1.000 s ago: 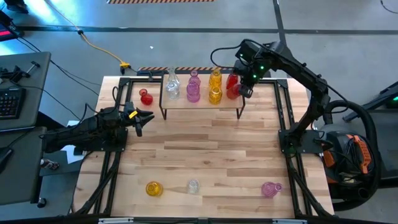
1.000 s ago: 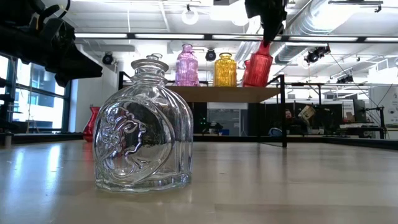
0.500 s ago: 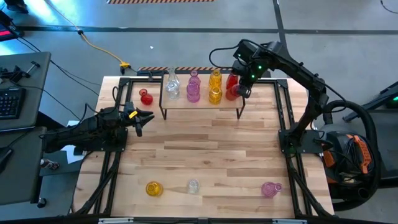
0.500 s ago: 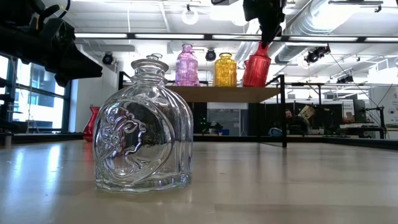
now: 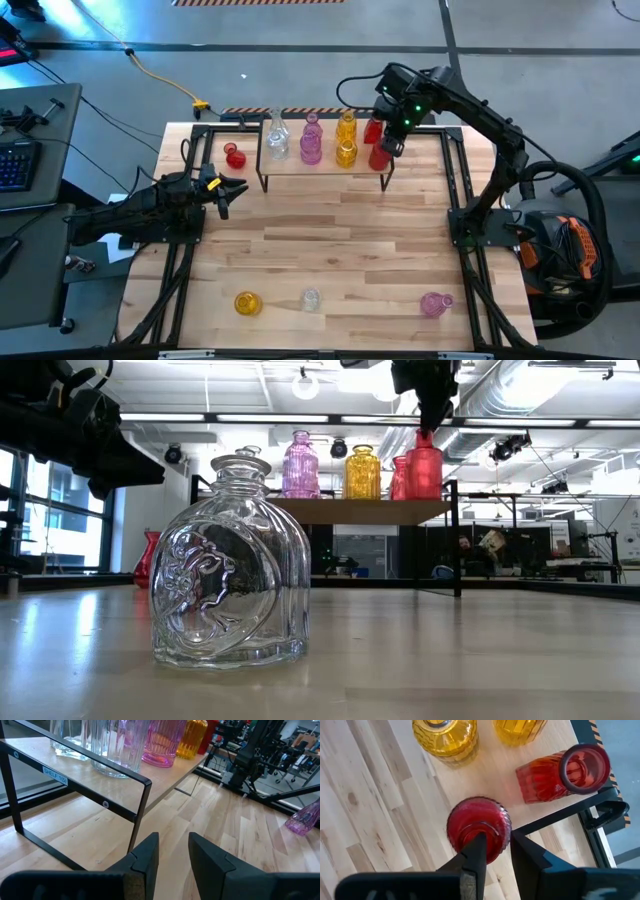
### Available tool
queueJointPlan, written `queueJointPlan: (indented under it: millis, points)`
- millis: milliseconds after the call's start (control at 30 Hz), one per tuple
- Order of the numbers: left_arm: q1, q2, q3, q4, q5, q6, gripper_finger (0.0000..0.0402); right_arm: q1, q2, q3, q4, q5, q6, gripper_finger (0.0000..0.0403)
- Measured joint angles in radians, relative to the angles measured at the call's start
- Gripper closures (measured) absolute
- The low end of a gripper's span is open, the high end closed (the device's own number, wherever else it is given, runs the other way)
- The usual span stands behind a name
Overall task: Sort vases onto shelf
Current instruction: Put the bottom red vase on the shelf aligned with the other red vase
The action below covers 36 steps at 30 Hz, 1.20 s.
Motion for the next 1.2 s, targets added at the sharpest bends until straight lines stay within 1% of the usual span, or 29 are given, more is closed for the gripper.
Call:
queueJointPlan:
  millis: [267, 767, 1000, 1200]
  points:
    - [0.000, 0.000, 0.000, 0.000, 0.000, 0.000, 0.0307, 0.000, 0.009, 0.001, 0.016, -0.001, 0.008, 0.0345]
    - [0.000, 0.000, 0.000, 0.000, 0.000, 0.000, 0.0307, 0.001, 0.025, 0.001, 0.078, 0.007, 0.008, 0.0346]
    - [0.000, 0.000, 0.000, 0.000, 0.000, 0.000, 0.0307, 0.000, 0.025, 0.001, 0.079, 0.009, 0.008, 0.0346]
    - [0.000, 0.000, 0.000, 0.000, 0.000, 0.000, 0.0307, 0.000, 0.025, 0.000, 0.081, 0.009, 0.004, 0.0327]
